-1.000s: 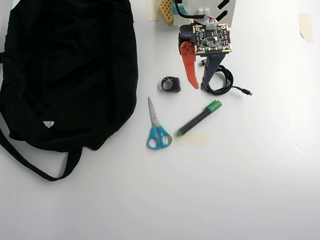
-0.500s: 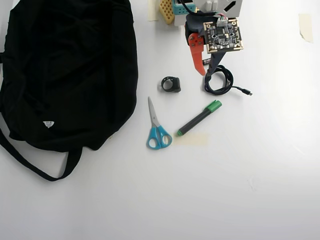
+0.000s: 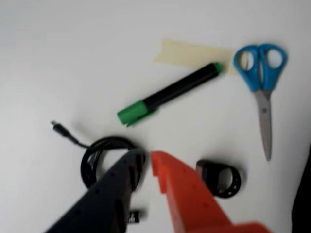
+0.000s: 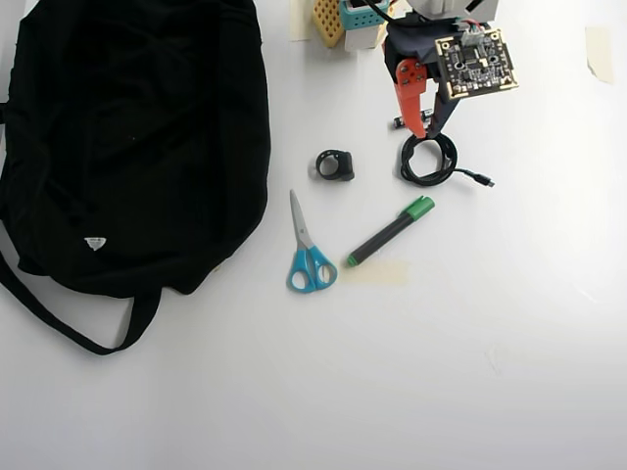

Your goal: Put the green marker into the black bag

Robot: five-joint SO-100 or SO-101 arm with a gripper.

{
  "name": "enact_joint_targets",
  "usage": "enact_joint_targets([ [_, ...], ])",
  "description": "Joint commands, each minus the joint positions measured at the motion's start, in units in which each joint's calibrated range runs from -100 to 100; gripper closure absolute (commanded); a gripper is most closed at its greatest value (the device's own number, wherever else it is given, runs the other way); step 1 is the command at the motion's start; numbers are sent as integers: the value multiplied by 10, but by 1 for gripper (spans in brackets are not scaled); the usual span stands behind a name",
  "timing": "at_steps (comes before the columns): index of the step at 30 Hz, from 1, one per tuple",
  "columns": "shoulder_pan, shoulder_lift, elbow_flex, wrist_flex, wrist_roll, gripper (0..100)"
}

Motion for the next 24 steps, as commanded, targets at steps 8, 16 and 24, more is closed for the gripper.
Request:
enact_joint_targets([
  [8,-27,-5,-22,10,-11,97],
  [16,-36,22,-20,10,-33,97],
  [24,-38,69,-20,3,-37,97],
])
